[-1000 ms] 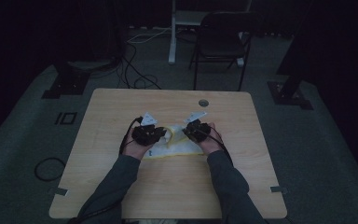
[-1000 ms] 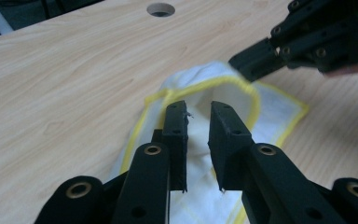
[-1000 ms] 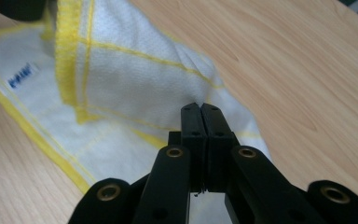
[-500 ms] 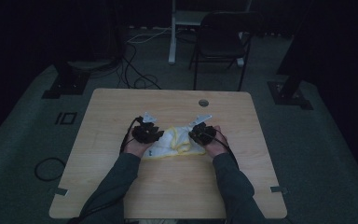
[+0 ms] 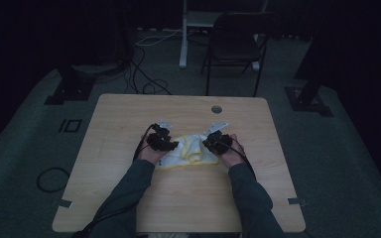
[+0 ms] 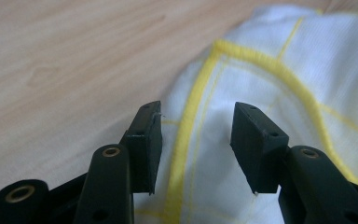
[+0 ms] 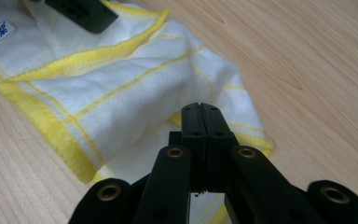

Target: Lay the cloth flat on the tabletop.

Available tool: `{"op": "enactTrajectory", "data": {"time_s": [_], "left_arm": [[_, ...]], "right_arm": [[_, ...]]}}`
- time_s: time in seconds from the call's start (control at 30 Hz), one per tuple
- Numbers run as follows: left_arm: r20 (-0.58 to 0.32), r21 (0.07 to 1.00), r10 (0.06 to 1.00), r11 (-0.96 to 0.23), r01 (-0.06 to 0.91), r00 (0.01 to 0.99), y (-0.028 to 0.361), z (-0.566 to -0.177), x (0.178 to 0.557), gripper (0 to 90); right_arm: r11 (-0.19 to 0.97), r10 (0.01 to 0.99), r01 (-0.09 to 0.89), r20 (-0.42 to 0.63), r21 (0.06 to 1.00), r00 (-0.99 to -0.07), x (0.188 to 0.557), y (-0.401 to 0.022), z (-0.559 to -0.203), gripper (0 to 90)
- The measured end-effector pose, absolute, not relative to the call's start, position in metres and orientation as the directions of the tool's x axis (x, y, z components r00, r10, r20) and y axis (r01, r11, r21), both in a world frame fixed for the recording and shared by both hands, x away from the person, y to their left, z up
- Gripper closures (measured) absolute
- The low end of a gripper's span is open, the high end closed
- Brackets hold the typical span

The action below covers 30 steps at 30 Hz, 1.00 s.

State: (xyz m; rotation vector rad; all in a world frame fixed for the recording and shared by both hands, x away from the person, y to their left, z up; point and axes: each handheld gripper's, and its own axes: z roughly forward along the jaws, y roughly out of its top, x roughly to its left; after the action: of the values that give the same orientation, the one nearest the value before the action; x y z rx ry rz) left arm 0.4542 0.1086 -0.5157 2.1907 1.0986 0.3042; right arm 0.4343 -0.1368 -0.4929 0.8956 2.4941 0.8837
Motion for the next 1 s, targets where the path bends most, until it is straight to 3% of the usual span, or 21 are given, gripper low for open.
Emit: {"op": "enactTrajectory", "data": {"time_s": [0.17, 0.23, 0.37, 0.77, 0.9, 1.0], "left_arm": [[-0.051, 0.653, 0.781, -0.446, 0.613, 0.622, 0.108, -0.515, 0.448, 65.5], [-0.032, 0.667, 0.766, -0.462, 0.584, 0.642, 0.11, -0.511, 0.442, 77.7], [-0.024, 0.688, 0.762, -0.457, 0.564, 0.647, 0.114, -0.507, 0.438, 83.4], [-0.103, 0.767, 0.783, -0.331, 0.55, 0.614, 0.142, -0.495, 0.435, 84.2], [-0.094, 0.766, 0.784, -0.336, 0.548, 0.613, 0.147, -0.493, 0.436, 89.5], [-0.092, 0.765, 0.785, -0.337, 0.548, 0.612, 0.146, -0.493, 0.439, 82.3]], "right_arm": [[0.604, 0.663, 0.444, -0.108, 0.661, -0.741, 0.434, -0.138, -0.494, 88.7], [0.604, 0.666, 0.445, -0.111, 0.661, -0.738, 0.434, -0.14, -0.495, 87.9], [0.596, 0.674, 0.455, -0.104, 0.661, -0.732, 0.433, -0.144, -0.496, 85.3], [0.597, 0.687, 0.507, -0.068, 0.622, -0.724, 0.433, -0.154, -0.516, 78.8], [0.601, 0.686, 0.529, -0.046, 0.599, -0.726, 0.434, -0.153, -0.526, 76.3], [0.59, 0.689, 0.533, -0.035, 0.607, -0.724, 0.434, -0.154, -0.527, 76.2]]}}
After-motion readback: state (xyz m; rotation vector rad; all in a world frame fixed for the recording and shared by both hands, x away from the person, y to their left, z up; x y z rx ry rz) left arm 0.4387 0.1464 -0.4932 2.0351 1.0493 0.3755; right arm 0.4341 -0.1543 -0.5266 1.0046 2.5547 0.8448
